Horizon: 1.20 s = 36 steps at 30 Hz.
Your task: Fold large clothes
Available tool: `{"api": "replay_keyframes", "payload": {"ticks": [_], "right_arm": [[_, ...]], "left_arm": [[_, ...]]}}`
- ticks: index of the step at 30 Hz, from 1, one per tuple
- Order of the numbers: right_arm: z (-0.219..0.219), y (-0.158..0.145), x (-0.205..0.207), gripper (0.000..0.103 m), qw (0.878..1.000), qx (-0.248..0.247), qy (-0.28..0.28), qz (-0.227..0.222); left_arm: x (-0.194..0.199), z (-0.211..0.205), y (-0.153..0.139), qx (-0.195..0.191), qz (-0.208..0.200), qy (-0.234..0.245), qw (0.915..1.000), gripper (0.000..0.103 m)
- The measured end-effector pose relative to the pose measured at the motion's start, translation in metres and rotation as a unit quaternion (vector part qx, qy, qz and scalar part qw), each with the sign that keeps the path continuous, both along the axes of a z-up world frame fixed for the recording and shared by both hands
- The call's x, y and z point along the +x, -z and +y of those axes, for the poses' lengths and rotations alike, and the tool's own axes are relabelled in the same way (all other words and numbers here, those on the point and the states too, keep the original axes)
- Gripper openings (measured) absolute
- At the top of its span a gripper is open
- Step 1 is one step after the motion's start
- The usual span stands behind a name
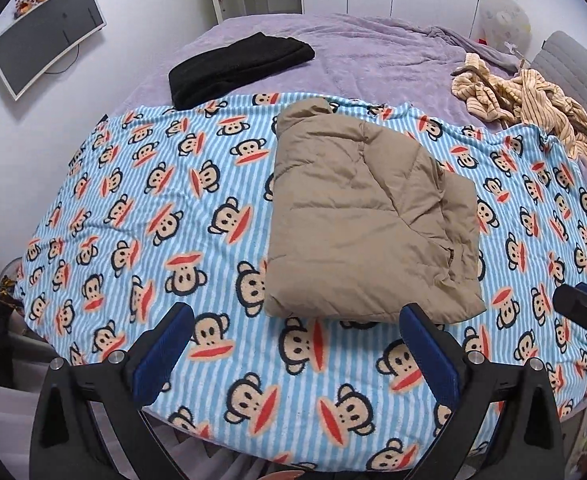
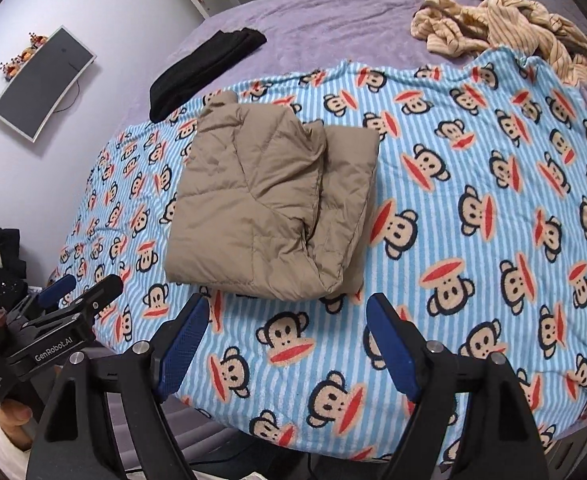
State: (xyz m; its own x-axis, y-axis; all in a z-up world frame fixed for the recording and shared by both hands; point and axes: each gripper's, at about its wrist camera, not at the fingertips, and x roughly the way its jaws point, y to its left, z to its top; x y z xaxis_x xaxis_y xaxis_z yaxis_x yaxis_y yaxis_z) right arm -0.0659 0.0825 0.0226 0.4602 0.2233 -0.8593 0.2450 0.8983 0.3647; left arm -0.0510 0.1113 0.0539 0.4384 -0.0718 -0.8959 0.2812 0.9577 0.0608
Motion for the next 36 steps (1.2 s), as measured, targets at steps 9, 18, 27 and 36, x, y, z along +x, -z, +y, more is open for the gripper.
{"api": "replay_keyframes", "payload": {"ticks": [9,18,27,36], "right_arm": [[0.020,-0.036,0.010,0.103,0.995,-0.068,0.064,-0.045],[0.030,-0.047,0.018,0.103,0.993,-0.088,0.073,-0.035],[0.035,-0.045,0.017,0.103,0.993,-0.088,0.076,-0.025],[0.035,-0.044,0.017,0.103,0.993,-0.088,0.075,-0.025]], "left_arm": [[0.020,0.022,-0.023,-0.012,-0.014,0.012,0.9998,0.103],[0.025,0.030,-0.032,-0.014,-0.021,0.013,0.9996,0.103],[0.025,0.034,-0.032,-0.017,-0.017,0.005,0.9997,0.103],[0.026,0.035,-0.031,-0.016,-0.015,0.001,0.9998,0.103]]}}
